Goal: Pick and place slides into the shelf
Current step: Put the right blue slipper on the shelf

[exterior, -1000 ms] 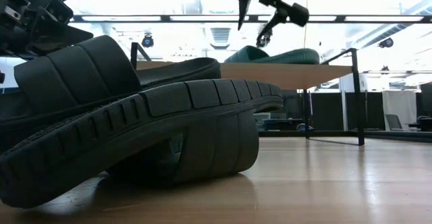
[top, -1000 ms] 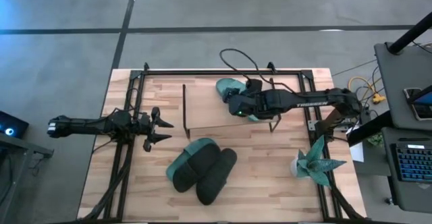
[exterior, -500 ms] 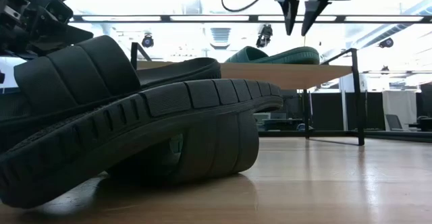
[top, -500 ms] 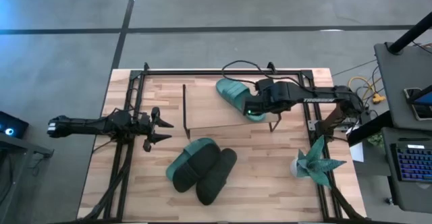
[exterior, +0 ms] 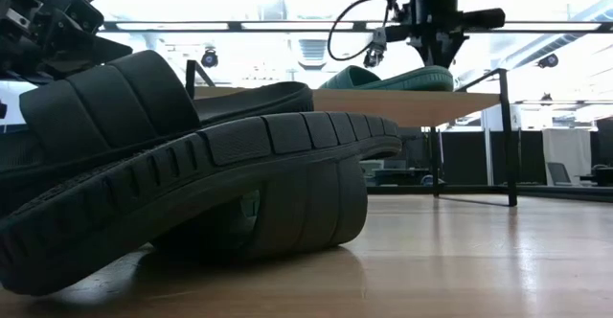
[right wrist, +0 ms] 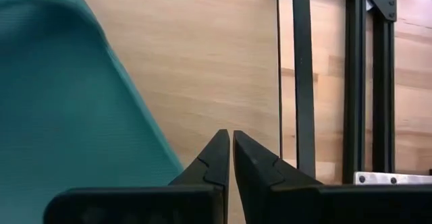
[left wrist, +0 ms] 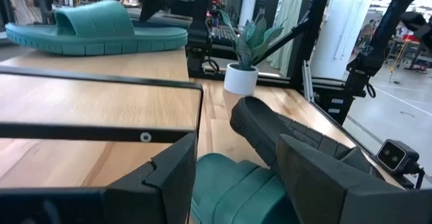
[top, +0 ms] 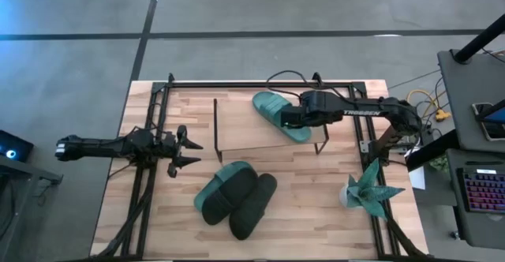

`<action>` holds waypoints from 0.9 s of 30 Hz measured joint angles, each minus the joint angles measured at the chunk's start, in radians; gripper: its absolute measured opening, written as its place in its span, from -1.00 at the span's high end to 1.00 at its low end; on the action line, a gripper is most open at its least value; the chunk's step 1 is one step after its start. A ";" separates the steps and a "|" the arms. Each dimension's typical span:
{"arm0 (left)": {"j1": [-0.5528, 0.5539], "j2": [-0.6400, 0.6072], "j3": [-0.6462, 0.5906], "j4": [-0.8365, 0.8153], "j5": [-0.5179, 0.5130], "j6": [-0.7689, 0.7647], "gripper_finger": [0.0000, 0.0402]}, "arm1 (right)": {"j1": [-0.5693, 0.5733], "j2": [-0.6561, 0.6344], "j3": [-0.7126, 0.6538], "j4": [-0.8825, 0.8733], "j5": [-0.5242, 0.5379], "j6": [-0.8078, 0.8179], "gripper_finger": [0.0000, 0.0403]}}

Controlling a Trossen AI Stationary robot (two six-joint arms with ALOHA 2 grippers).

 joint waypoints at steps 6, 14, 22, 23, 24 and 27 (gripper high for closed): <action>0.000 0.000 0.000 -0.001 0.000 0.000 0.05 | 0.000 0.000 -0.040 0.034 -0.031 -0.051 0.94; 0.000 0.000 0.000 -0.001 0.000 0.000 0.05 | 0.001 0.000 -0.066 0.160 -0.098 -0.120 0.94; 0.000 -0.001 0.000 -0.001 0.000 0.000 0.05 | 0.025 -0.001 -0.069 0.306 -0.205 -0.185 0.94; 0.000 0.000 0.000 -0.001 0.000 0.000 0.05 | 0.032 -0.001 -0.069 0.320 -0.222 -0.192 0.94; 0.000 0.000 0.000 -0.001 0.000 0.000 0.05 | 0.040 -0.001 -0.068 0.334 -0.242 -0.207 0.94; 0.000 -0.001 0.000 -0.001 0.000 0.000 0.05 | 0.067 0.000 -0.064 0.370 -0.297 -0.255 0.94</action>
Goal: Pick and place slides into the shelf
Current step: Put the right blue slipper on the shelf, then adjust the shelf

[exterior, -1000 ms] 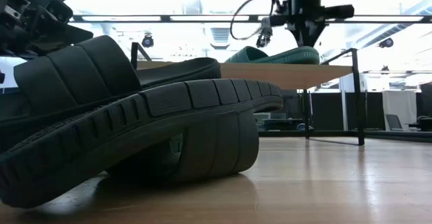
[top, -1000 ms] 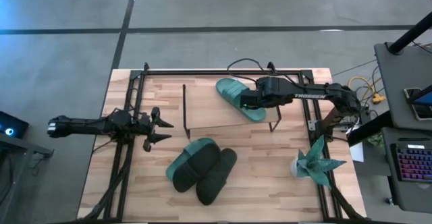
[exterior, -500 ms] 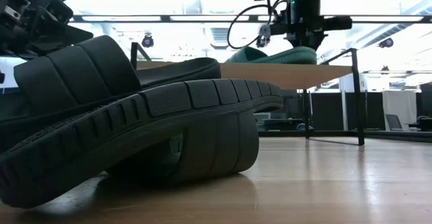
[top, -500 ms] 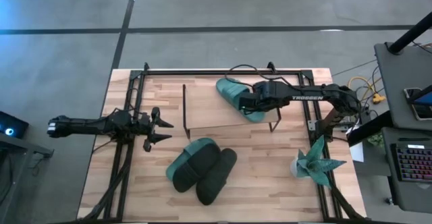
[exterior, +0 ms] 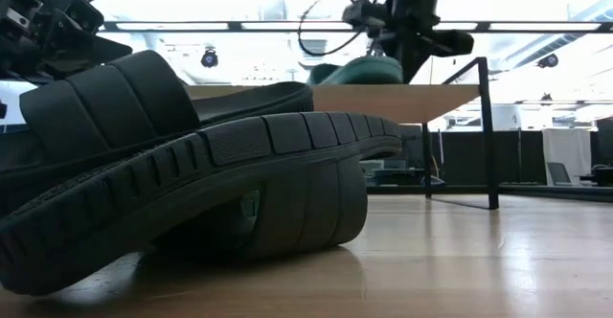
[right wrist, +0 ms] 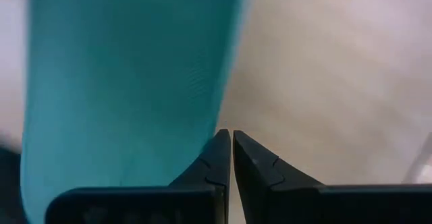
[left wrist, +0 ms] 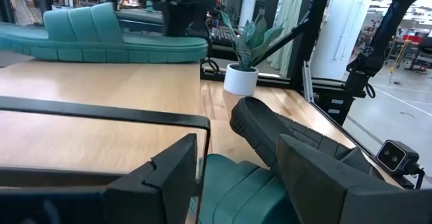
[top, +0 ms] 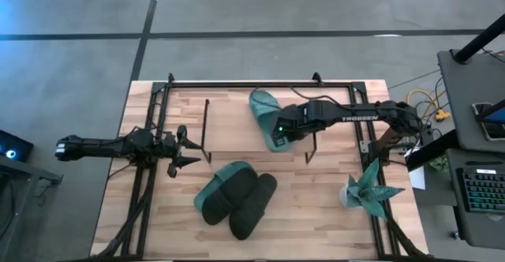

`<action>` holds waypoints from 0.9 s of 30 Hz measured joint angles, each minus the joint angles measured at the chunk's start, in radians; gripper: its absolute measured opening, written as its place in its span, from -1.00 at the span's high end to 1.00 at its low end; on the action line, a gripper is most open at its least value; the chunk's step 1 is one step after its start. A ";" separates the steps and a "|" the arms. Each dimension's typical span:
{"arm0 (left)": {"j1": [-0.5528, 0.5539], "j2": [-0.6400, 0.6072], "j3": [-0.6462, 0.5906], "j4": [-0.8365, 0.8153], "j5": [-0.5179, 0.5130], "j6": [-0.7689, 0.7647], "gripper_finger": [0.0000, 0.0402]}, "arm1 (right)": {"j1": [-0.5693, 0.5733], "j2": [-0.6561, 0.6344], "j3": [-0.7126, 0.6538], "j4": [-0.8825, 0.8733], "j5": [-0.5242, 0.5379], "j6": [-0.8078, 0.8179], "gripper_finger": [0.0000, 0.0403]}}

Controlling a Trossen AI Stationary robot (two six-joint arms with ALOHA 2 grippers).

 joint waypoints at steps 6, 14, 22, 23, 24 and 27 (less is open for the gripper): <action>0.000 0.002 0.000 0.000 0.000 0.000 0.05 | 0.038 0.000 0.001 0.087 -0.002 -0.025 0.94; 0.000 0.000 0.000 0.000 0.000 0.000 0.05 | 0.046 0.000 0.002 0.094 -0.002 0.020 0.94; 0.000 -0.001 0.000 0.000 0.003 0.000 0.05 | 0.092 -0.002 0.002 0.128 -0.128 -0.044 0.94; 0.000 -0.001 0.000 0.000 0.003 0.000 0.05 | 0.100 -0.002 0.002 0.155 -0.157 -0.053 0.94; 0.000 -0.001 0.000 0.000 0.003 0.000 0.05 | 0.107 -0.003 0.002 0.185 -0.192 -0.059 0.93; 0.000 0.000 0.000 0.000 0.003 0.000 0.05 | 0.134 -0.003 0.002 0.274 -0.281 -0.063 0.93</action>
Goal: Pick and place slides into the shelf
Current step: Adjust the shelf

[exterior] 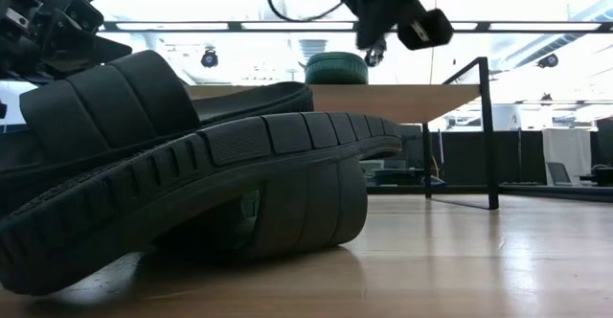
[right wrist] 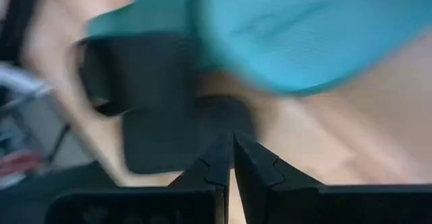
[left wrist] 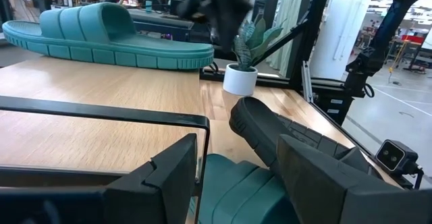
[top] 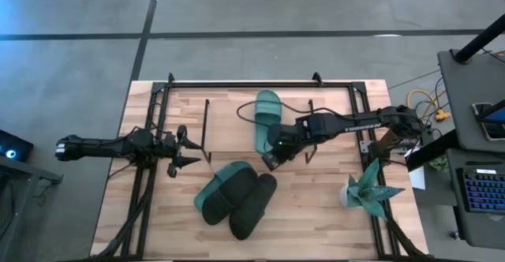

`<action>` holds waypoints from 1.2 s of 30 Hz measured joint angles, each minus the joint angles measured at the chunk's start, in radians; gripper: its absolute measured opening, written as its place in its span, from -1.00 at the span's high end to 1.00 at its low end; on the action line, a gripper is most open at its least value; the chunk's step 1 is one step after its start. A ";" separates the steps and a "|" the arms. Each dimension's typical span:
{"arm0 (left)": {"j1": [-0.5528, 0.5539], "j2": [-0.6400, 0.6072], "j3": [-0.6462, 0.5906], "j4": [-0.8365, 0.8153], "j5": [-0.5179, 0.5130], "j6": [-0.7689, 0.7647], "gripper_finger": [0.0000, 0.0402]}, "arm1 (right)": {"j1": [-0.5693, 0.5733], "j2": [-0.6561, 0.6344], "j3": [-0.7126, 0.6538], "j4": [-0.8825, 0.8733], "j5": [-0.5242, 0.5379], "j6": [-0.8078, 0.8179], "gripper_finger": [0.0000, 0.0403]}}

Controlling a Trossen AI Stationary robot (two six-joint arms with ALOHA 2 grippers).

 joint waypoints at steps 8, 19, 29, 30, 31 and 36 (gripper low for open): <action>0.000 0.001 0.000 0.000 0.000 0.000 0.05 | 0.036 0.000 0.000 0.092 0.011 0.094 0.75; -0.001 0.000 0.000 0.007 -0.043 0.192 0.05 | 0.037 0.000 0.000 0.110 0.082 0.128 0.10; 0.000 0.006 0.000 0.050 -0.071 -0.017 0.05 | 0.043 0.001 0.000 0.120 0.116 0.122 0.02; 0.000 0.005 0.000 0.066 -0.065 -0.155 0.05 | 0.043 0.002 0.000 0.126 0.119 0.122 0.02; 0.000 0.002 0.000 0.081 -0.062 -0.295 0.05 | 0.042 0.002 0.000 0.132 0.119 0.122 0.02; 0.000 0.002 0.000 0.155 -0.080 -0.758 0.05 | 0.046 0.002 0.000 0.138 0.120 0.127 0.01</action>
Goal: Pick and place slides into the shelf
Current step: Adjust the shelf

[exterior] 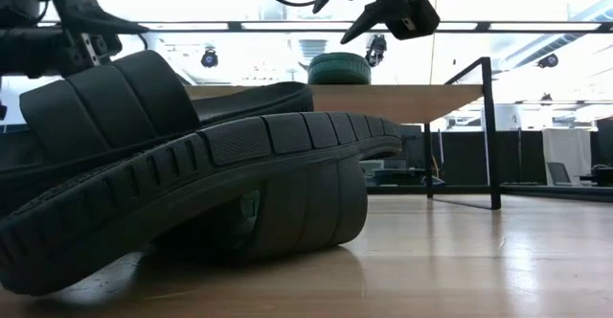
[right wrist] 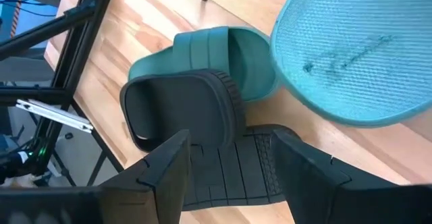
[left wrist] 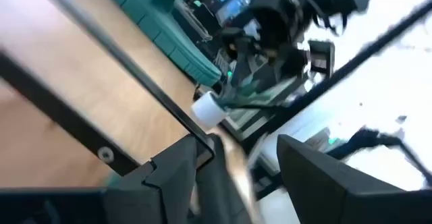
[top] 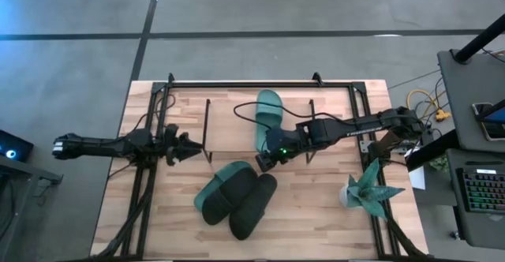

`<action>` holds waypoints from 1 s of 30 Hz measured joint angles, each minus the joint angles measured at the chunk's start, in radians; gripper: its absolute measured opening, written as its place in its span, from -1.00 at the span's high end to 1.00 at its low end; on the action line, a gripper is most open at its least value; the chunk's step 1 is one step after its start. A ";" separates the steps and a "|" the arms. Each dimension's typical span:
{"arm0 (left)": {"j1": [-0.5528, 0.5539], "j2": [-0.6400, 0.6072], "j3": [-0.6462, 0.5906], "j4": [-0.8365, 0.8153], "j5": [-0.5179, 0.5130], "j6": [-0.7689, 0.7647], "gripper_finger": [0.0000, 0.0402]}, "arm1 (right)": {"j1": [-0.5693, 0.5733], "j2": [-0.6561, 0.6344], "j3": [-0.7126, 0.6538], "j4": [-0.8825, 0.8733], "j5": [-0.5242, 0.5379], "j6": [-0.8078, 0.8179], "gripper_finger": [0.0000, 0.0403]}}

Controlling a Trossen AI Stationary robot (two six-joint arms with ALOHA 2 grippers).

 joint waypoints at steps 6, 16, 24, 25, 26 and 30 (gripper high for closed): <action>0.000 0.006 0.000 0.007 -0.064 -0.198 0.05 | 0.003 0.000 0.000 0.026 0.020 0.000 0.01; 0.001 0.021 0.000 -0.005 -0.156 -0.138 0.05 | 0.003 0.000 -0.002 0.025 0.044 -0.006 0.01; 0.001 0.019 0.017 -0.013 -0.153 -0.100 0.05 | 0.026 0.000 -0.003 -0.023 -0.011 0.035 0.01; 0.001 0.019 0.023 -0.012 -0.152 -0.099 0.05 | 0.032 0.000 -0.003 -0.053 -0.014 0.051 0.01; 0.001 0.019 0.027 -0.008 -0.149 -0.099 0.05 | 0.038 0.000 -0.003 -0.090 -0.018 0.068 0.01; 0.001 0.022 0.027 -0.007 -0.129 -0.100 0.05 | 0.066 0.000 -0.004 -0.221 -0.010 0.125 0.01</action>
